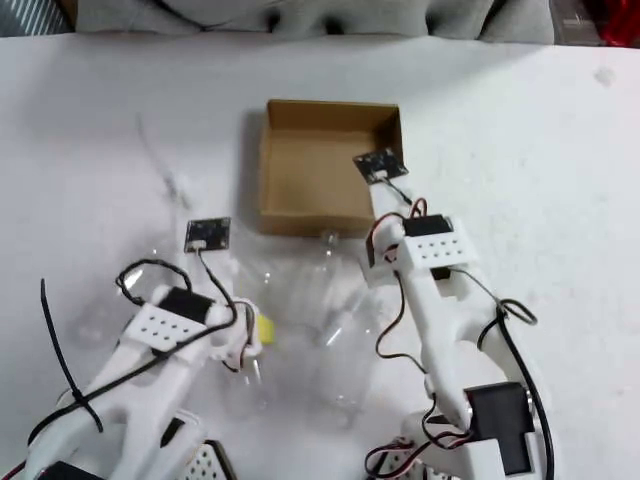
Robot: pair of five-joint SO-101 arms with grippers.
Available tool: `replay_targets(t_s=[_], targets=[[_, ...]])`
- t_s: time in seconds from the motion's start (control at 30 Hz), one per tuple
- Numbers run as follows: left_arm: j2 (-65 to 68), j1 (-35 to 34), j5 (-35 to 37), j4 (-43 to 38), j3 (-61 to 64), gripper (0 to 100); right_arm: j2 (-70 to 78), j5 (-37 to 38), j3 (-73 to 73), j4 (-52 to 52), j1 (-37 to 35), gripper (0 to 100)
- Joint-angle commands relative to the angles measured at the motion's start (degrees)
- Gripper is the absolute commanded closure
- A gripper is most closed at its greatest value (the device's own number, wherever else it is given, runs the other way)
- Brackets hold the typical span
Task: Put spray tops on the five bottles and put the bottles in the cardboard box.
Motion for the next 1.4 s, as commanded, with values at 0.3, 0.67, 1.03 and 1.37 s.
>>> replay_targets(t_s=[0.3, 0.67, 1.03, 1.37], targets=[[-0.2, 0.4, -0.2, -9.6, 3.3, 94, -0.7, 0.9, -2.5, 1.3, 0.9, 96.1], [-0.4, -4.7, -0.4, -8.9, -0.9, 98, -0.9, 10.3, -11.3, 15.8, -1.2, 96.4], [-0.4, -19.4, -0.5, -6.1, -6.6, 98, -0.9, 26.1, -11.3, 19.5, -10.1, 91.8], [-0.4, -19.5, -0.5, -6.0, -6.6, 98, -8.7, 49.3, 4.0, 15.3, -14.8, 80.0]])
